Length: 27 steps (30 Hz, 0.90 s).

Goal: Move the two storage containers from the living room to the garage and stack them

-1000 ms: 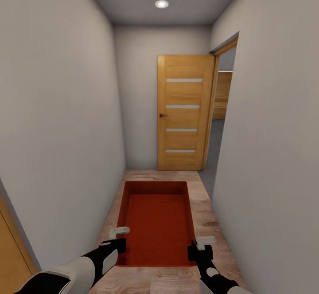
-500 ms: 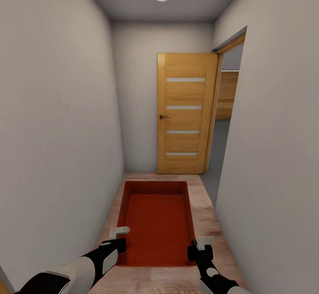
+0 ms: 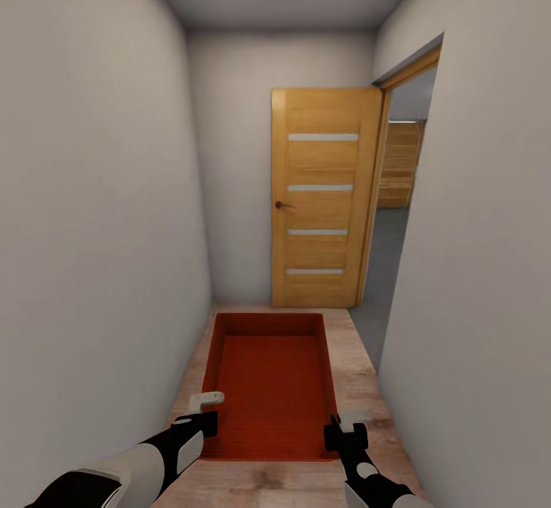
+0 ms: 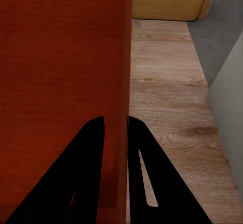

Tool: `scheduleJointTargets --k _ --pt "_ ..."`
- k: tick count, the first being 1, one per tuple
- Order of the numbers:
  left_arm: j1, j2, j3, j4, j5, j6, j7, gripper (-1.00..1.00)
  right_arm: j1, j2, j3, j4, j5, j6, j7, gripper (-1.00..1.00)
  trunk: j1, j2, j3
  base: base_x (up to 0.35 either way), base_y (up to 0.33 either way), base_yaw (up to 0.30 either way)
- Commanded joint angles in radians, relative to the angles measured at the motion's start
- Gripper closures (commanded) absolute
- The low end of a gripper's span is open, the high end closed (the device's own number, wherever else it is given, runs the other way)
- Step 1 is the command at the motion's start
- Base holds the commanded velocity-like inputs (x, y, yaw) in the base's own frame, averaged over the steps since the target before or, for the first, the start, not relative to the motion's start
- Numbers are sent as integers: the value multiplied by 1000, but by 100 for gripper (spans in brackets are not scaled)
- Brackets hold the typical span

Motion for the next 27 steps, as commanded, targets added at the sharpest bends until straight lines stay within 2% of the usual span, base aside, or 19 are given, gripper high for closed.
scheduleJointTargets --k 1,27 --pt "-2 7 51 -3 2 0 6 100 0 -7 2 2 1 -1 -11 100 1 -1 -2 323 0 0" --pt "-2 7 51 -3 2 0 6 100 0 -7 2 2 1 -2 -11 100 1 -1 -2 323 0 0"
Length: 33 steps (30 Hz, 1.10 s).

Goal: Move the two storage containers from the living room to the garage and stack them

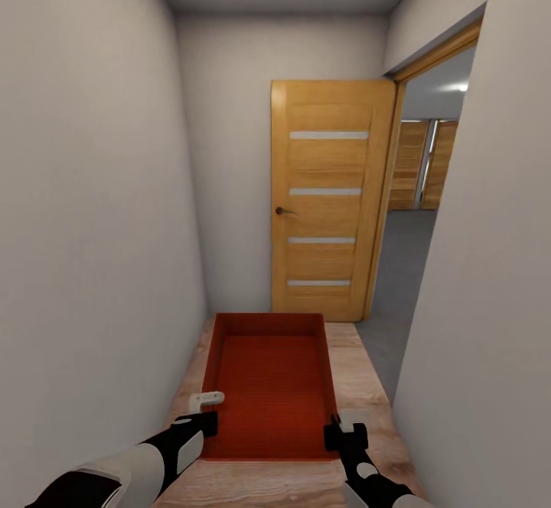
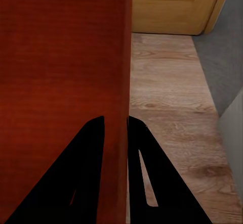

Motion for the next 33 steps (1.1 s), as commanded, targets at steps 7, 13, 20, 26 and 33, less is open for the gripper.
scheduleJointTargets --k 7,13,20,26,33 --pt "-2 7 51 -2 3 0 6 100 0 -7 2 1 1 -1 -11 100 1 -1 -2 323 0 0" --pt "-2 7 51 -2 3 0 6 100 0 -7 2 1 1 0 -11 100 1 -1 -2 323 0 0" --pt "-2 7 51 -2 3 0 6 100 0 -8 2 1 1 1 -11 100 1 -1 -2 323 0 0" --pt "-2 7 51 -2 3 0 6 100 0 -8 2 1 1 -1 -11 100 1 -1 -2 323 0 0" --pt "-2 7 51 -2 3 0 6 100 0 -5 2 1 1 -2 -13 100 1 -1 -2 323 0 -45"
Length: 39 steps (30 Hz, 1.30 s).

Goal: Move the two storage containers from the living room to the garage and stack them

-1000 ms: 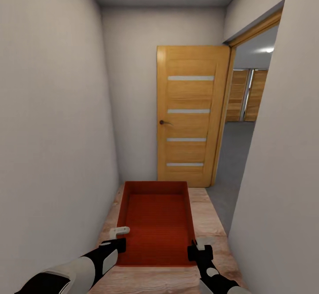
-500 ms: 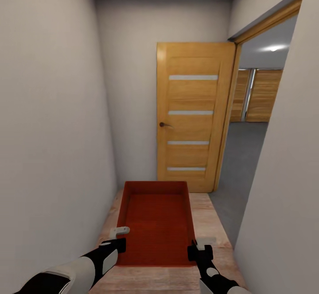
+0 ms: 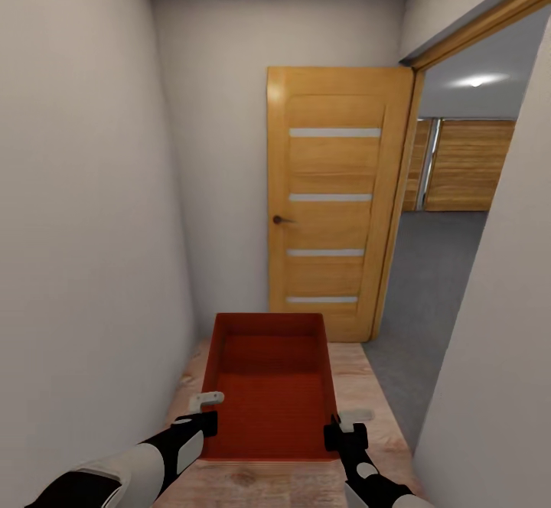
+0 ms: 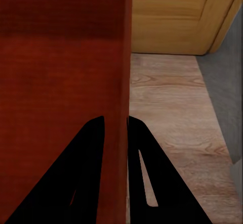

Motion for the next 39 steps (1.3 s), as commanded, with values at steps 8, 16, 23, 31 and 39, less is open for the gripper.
scheduleJointTargets --k 8,16,23,31,39 --pt "-2 7 50 -2 4 0 7 100 0 -6 1 1 2 -1 -12 100 1 -1 -2 323 7 -260" --pt "-2 7 50 -2 4 0 7 100 0 -6 1 1 2 -1 -12 100 1 -1 -2 323 95 -281" --pt "-2 7 50 -2 4 0 7 100 0 -7 1 1 2 -1 -12 100 1 -1 -2 323 160 -282" --pt "-2 7 50 -2 4 0 7 100 0 -9 1 1 1 -1 -12 100 1 -1 -2 323 171 -283" --pt "-2 7 50 -2 4 0 7 100 0 -9 1 1 1 -1 -12 100 1 -1 -2 323 172 -283"
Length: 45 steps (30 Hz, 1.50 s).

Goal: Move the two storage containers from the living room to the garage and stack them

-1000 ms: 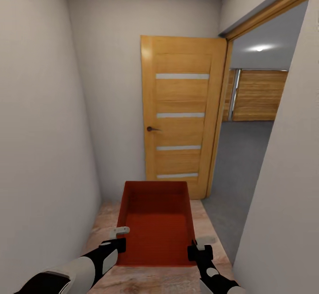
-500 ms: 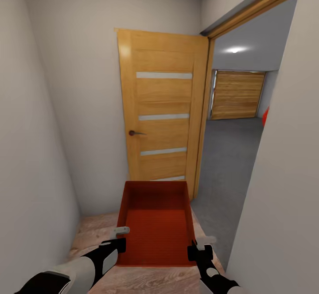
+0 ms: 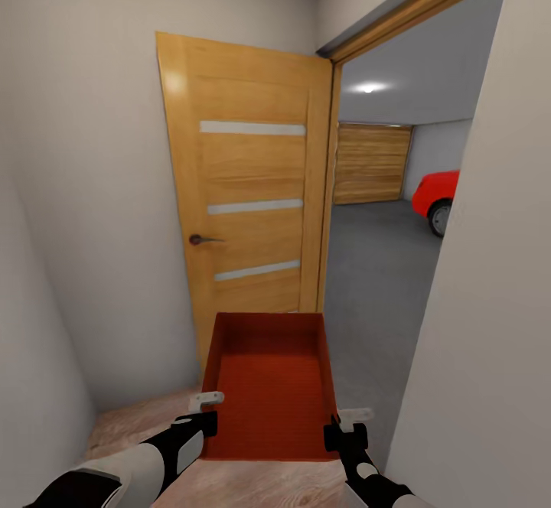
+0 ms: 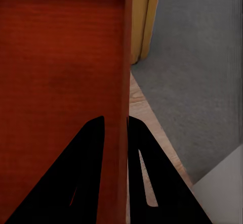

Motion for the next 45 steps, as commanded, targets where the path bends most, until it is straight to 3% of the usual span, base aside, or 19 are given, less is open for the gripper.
scheduleJointTargets --k 1,45 --pt "-2 7 50 -2 4 0 7 100 -1 -9 1 1 1 -1 -12 100 1 -1 -2 323 172 -283" --pt "-2 7 50 -2 4 0 7 100 -1 -9 1 1 0 -1 -12 100 1 -1 -2 236 276 -283"
